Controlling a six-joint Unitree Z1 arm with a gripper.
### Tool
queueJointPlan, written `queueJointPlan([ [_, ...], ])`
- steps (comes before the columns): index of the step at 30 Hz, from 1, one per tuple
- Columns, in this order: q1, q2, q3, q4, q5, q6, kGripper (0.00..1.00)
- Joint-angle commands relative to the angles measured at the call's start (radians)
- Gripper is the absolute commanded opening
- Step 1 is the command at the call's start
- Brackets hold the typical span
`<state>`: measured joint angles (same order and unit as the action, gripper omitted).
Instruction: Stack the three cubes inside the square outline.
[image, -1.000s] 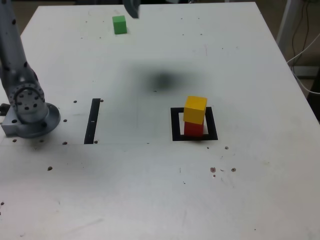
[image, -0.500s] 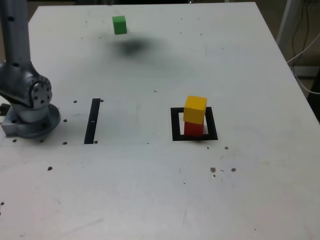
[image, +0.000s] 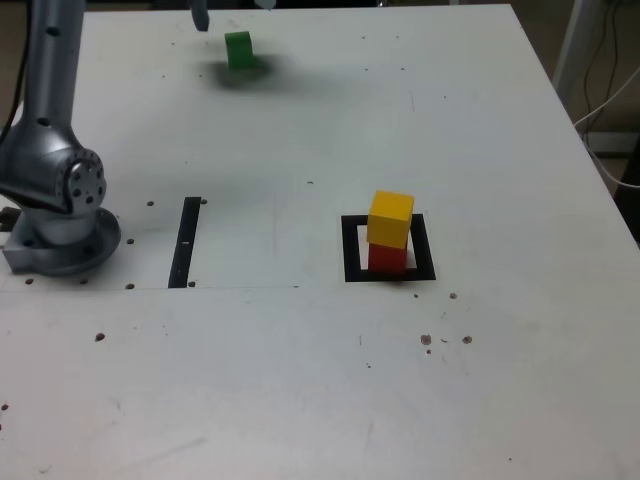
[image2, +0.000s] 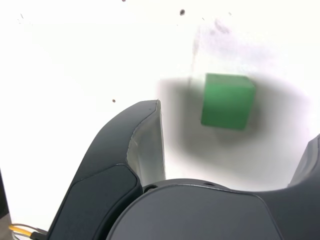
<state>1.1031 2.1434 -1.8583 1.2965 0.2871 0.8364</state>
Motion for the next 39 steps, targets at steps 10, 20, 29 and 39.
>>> queueJointPlan([
  [10, 0.001, 0.1, -0.041, 0.017, 0.035, 0.003, 0.9],
  [20, -0.002, 0.139, -0.055, 0.025, 0.038, 0.004, 0.81],
  [29, -0.012, 0.172, -0.082, 0.044, 0.033, 0.004, 0.66],
  [39, -0.014, 0.183, -0.086, 0.047, 0.015, -0.016, 0.41],
])
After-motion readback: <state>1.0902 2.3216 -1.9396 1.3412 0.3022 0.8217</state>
